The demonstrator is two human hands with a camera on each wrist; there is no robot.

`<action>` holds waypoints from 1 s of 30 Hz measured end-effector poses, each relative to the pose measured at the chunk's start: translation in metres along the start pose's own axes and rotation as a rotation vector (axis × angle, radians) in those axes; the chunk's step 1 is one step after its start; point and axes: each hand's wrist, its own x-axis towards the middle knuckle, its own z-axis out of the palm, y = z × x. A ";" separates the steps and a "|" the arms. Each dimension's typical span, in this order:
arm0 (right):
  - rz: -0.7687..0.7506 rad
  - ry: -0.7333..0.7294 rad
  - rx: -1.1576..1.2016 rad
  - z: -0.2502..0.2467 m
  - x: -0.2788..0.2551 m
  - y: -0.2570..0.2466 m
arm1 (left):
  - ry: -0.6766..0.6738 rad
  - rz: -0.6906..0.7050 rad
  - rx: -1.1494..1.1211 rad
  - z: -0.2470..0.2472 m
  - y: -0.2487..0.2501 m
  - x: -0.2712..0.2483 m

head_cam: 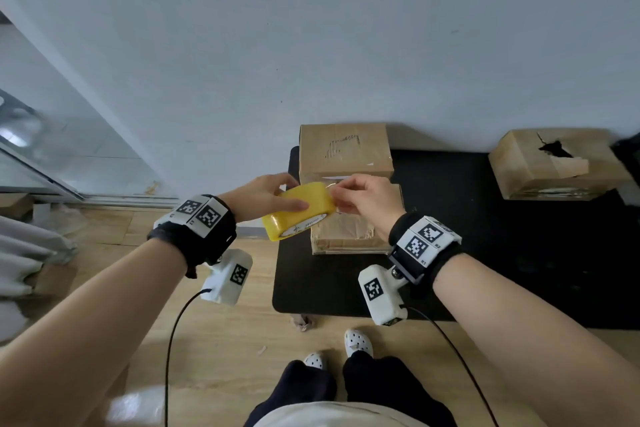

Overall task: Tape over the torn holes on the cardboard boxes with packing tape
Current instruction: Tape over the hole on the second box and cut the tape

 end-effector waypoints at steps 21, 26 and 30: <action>0.192 0.304 0.030 -0.068 -0.013 0.054 | 0.085 -0.106 0.432 0.027 -0.037 0.029; 0.203 0.261 -0.010 -0.076 -0.010 0.064 | 0.086 -0.185 0.521 0.029 -0.045 0.038; 0.202 0.258 -0.178 -0.075 -0.001 0.072 | 0.086 -0.207 0.502 0.035 -0.051 0.044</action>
